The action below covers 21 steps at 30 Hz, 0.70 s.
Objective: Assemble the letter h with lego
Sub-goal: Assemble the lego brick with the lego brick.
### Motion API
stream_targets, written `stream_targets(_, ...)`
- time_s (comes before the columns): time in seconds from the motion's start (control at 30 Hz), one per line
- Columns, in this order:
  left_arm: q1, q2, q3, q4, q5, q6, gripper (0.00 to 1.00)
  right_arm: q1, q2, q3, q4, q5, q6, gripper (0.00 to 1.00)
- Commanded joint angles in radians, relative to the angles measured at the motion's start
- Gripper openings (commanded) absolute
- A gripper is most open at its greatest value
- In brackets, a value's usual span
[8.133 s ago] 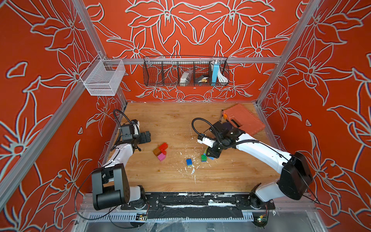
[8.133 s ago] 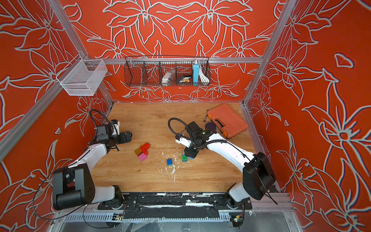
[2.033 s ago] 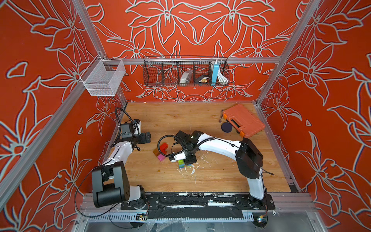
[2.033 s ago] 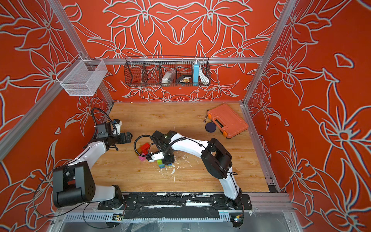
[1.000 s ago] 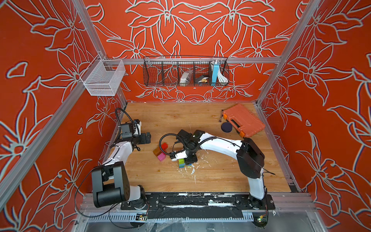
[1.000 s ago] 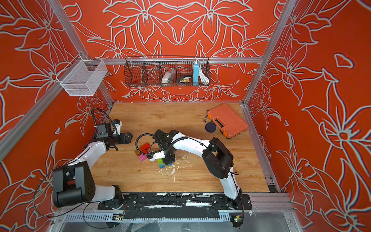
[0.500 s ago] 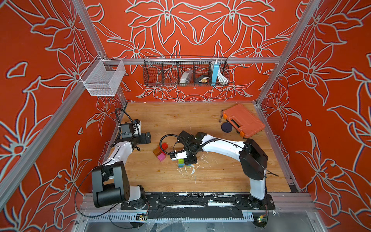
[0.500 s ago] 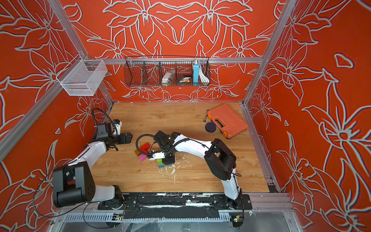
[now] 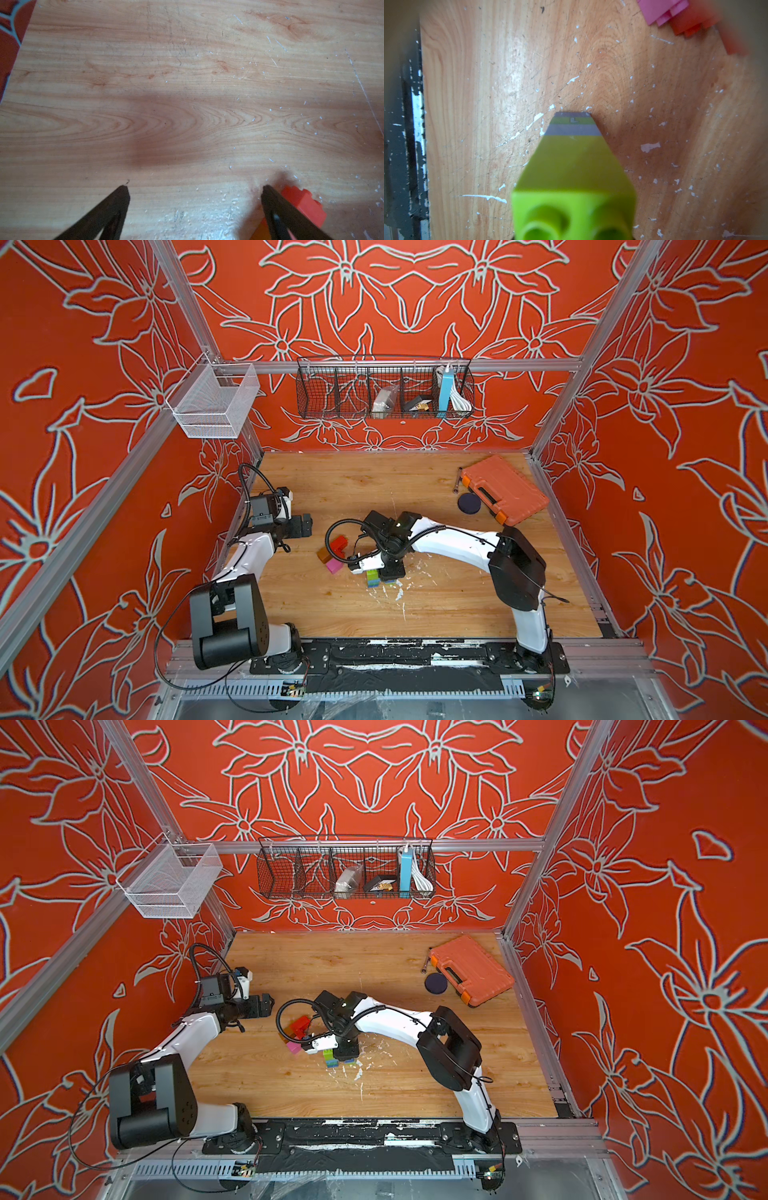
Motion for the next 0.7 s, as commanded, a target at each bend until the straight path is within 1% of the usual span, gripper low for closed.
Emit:
stream_targets(0.0,0.005,0.002,0.016,-0.007,-0.007,0.003,1.0,0.007,0.011,-0.016,-0.068,-0.01,-0.03,0.25)
stream_targets(0.27,0.005,-0.001,0.013,-0.003,-0.011,0.003,1.0,0.008,0.0,0.03,-0.07,-0.022,-0.011,0.23)
stream_targets(0.43,0.005,-0.001,0.012,-0.003,-0.012,0.003,1.0,0.008,-0.001,0.034,-0.074,-0.005,-0.006,0.22)
stream_targets(0.67,0.006,-0.001,0.011,-0.004,-0.015,0.005,1.0,0.008,-0.005,0.035,-0.044,-0.016,0.026,0.22)
